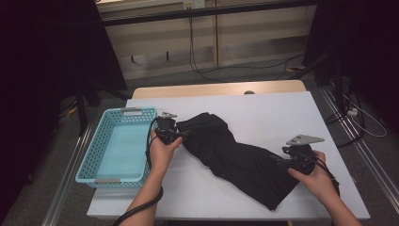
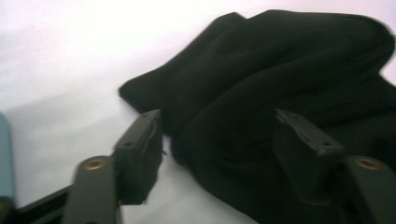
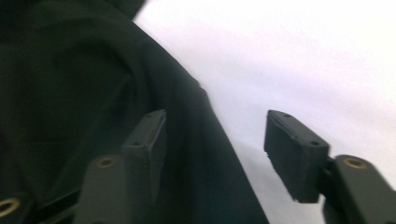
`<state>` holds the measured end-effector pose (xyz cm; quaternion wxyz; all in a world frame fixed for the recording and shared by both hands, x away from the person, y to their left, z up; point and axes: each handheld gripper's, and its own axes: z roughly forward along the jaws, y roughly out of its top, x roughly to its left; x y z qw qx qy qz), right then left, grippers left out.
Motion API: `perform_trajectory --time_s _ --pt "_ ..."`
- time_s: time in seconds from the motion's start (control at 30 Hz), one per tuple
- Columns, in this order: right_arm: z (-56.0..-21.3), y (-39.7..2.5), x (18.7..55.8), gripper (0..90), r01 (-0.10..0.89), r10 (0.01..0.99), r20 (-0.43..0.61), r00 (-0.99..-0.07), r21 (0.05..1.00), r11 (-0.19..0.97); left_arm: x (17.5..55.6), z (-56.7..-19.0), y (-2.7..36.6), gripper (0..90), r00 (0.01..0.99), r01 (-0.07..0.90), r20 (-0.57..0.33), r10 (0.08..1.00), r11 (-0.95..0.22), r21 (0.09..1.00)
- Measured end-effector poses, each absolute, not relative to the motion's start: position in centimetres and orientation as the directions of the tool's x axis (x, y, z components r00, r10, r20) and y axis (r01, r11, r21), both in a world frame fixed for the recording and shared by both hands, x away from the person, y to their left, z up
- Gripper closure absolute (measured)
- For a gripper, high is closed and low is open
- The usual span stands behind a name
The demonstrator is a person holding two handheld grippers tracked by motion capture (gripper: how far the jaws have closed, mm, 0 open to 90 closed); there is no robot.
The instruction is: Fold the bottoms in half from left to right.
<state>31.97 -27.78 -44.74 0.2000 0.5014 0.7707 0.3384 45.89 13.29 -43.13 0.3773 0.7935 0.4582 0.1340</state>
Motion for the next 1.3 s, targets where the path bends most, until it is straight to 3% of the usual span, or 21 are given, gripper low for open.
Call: perform_trajectory --time_s 0.17,0.37,0.47,0.73,0.8,0.83,1.0,1.3 --pt "-45.6 -28.4 32.1 48.8 0.681 0.918 0.062 -0.392 0.690 0.244 44.8 -43.2 13.2 26.9 0.578 0.606 -0.134 0.805 -0.313 0.732" --pt "-45.3 -28.6 31.8 88.7 0.703 0.893 0.135 -0.429 0.671 0.235 44.0 -43.8 13.3 24.6 0.583 0.596 -0.128 0.802 -0.316 0.738" --pt "-45.1 -28.3 31.8 90.0 0.689 0.887 0.100 -0.451 0.671 0.275 43.5 -44.1 13.3 23.4 0.593 0.577 -0.117 0.796 -0.319 0.751" --pt "-44.7 -30.8 33.5 90.0 0.696 0.924 0.091 -0.370 0.686 0.211 42.9 -43.9 13.1 23.1 0.629 0.543 -0.086 0.773 -0.357 0.760" --pt "-44.8 -31.6 34.0 77.4 0.685 0.947 0.063 -0.314 0.707 0.179 42.7 -43.8 13.0 23.0 0.634 0.541 -0.085 0.768 -0.362 0.759" --pt "-44.9 -31.9 34.0 75.6 0.687 0.951 0.069 -0.301 0.708 0.166 42.7 -43.8 12.9 22.9 0.640 0.534 -0.081 0.764 -0.367 0.762" --pt "-44.5 -31.4 32.4 66.4 0.659 0.936 0.062 -0.347 0.726 0.197 42.4 -43.4 12.7 22.5 0.653 0.522 -0.080 0.753 -0.371 0.768" --pt "-44.8 -30.8 30.6 70.1 0.681 0.927 -0.018 -0.376 0.673 0.289 42.3 -43.4 12.9 22.1 0.660 0.518 -0.073 0.748 -0.382 0.765"
